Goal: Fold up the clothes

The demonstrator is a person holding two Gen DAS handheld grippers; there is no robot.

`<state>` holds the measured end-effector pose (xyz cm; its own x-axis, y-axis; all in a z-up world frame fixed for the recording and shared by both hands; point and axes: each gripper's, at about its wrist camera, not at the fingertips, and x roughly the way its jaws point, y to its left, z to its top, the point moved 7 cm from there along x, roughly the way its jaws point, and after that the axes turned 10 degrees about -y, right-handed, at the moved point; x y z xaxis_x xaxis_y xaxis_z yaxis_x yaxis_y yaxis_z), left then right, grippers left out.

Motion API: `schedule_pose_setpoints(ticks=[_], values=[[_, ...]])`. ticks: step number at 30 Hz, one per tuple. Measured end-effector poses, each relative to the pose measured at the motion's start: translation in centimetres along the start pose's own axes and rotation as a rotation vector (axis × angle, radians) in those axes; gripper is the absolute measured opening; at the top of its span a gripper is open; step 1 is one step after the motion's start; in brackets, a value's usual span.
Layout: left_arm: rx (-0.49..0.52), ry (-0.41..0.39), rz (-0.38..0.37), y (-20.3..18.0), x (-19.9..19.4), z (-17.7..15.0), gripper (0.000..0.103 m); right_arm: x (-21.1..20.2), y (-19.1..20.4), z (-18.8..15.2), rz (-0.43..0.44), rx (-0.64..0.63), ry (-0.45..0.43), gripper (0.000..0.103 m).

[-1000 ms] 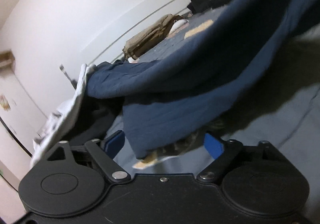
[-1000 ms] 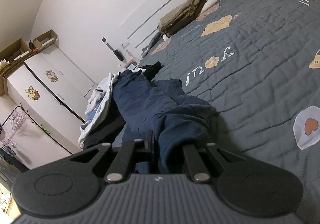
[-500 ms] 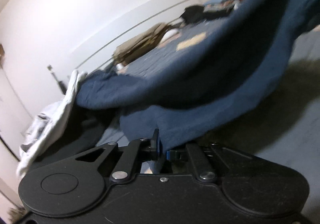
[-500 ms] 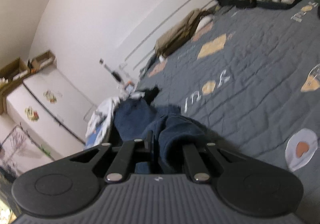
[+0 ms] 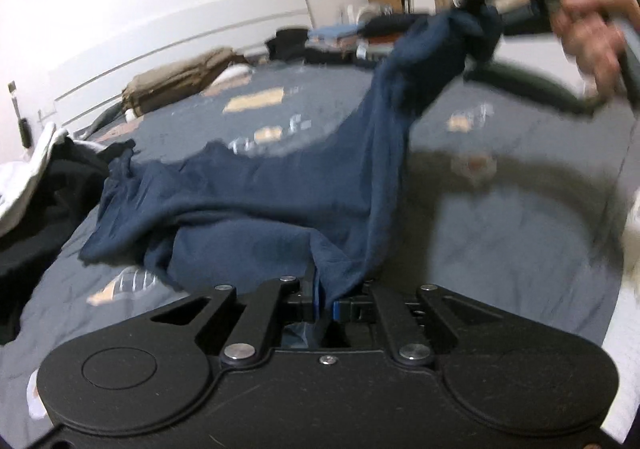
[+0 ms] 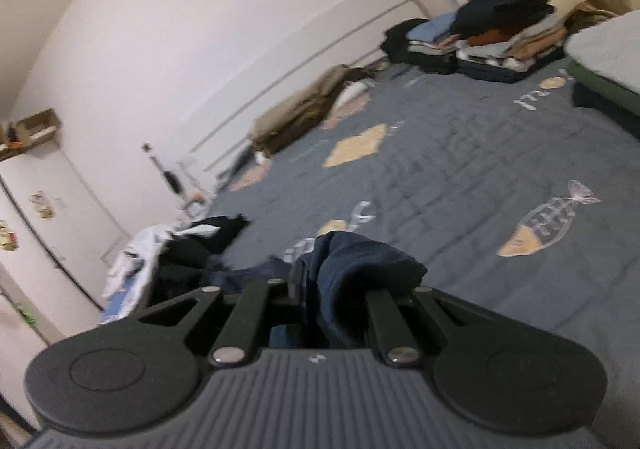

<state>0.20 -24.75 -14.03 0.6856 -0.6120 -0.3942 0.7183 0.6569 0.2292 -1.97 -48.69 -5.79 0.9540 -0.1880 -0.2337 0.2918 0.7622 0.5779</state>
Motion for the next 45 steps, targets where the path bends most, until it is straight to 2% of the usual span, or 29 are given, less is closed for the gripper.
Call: schedule_pose_setpoints(ticks=[1, 3, 5, 7, 10, 13, 15, 19, 21, 24, 25, 26, 28, 30, 34, 35, 37, 41, 43, 45], values=[[0.009, -0.002, 0.011, -0.1, -0.2, -0.5, 0.010, 0.2, -0.4, 0.0, -0.016, -0.007, 0.016, 0.010], [0.019, 0.004, 0.025, 0.5, -0.4, -1.1, 0.023, 0.3, -1.2, 0.1, -0.052, -0.027, 0.044, 0.015], [0.041, -0.007, 0.048, 0.8, -1.1, -1.1, 0.056, 0.2, -1.8, -0.2, -0.109, -0.101, 0.095, 0.028], [0.051, -0.019, 0.058, 1.1, -1.9, -0.9, 0.068, -0.1, -2.6, -0.3, -0.154, -0.170, 0.160, 0.036], [0.047, -0.033, 0.058, 1.3, -2.3, -0.5, 0.072, -1.0, -4.0, 0.2, -0.178, -0.173, 0.201, 0.037], [0.083, -0.031, 0.083, 1.5, -1.6, -0.5, 0.077, -2.0, -4.4, 1.0, -0.165, -0.123, 0.187, 0.038], [0.126, 0.005, 0.105, 1.4, -0.4, -1.4, 0.077, -2.2, -3.5, 1.2, -0.149, -0.145, 0.188, 0.038], [0.141, 0.051, 0.090, 0.4, 1.0, -2.6, 0.077, -2.6, -1.4, 1.2, -0.126, -0.234, 0.185, 0.040], [0.148, 0.046, 0.095, 0.2, 1.4, -2.6, 0.077, -2.8, -1.6, 2.0, -0.163, -0.280, 0.171, 0.040], [0.106, 0.061, 0.113, 0.8, 1.9, -2.7, 0.077, -3.5, -3.5, 3.3, -0.309, -0.344, 0.114, 0.043], [0.089, 0.071, 0.123, 1.1, 2.1, -2.8, 0.076, -3.8, -4.3, 3.8, -0.364, -0.363, 0.086, 0.044], [0.072, 0.083, 0.133, 1.4, 2.3, -3.0, 0.070, -4.0, -4.9, 4.0, -0.376, -0.350, 0.071, 0.045], [0.031, 0.106, 0.142, 1.9, 2.9, -3.2, 0.062, -3.9, -4.9, 3.6, -0.315, -0.287, 0.085, 0.046], [-0.018, 0.132, 0.137, 2.1, 3.6, -3.5, 0.049, -3.6, -4.2, 2.9, -0.251, -0.245, 0.096, 0.048], [0.021, 0.140, 0.184, 1.7, 4.4, -3.6, 0.025, -2.2, -1.2, -0.1, -0.103, -0.198, 0.114, 0.056], [0.005, 0.139, 0.187, 1.6, 4.3, -3.4, 0.020, -1.7, -0.4, -1.1, -0.055, -0.177, 0.125, 0.056], [-0.025, 0.132, 0.171, 1.5, 4.1, -2.9, 0.017, -1.0, 1.0, -2.6, 0.011, -0.127, 0.174, 0.056], [-0.031, 0.094, 0.107, 0.5, 2.6, -1.0, 0.015, 0.0, 2.0, -4.8, 0.059, -0.108, 0.245, 0.056], [-0.028, 0.073, 0.037, -0.7, 1.4, 0.0, 0.014, 0.1, 1.8, -5.1, 0.046, -0.122, 0.256, 0.056], [-0.034, 0.058, -0.068, -2.4, 0.0, 0.9, 0.014, 0.2, 1.5, -5.0, 0.039, -0.107, 0.256, 0.056]])
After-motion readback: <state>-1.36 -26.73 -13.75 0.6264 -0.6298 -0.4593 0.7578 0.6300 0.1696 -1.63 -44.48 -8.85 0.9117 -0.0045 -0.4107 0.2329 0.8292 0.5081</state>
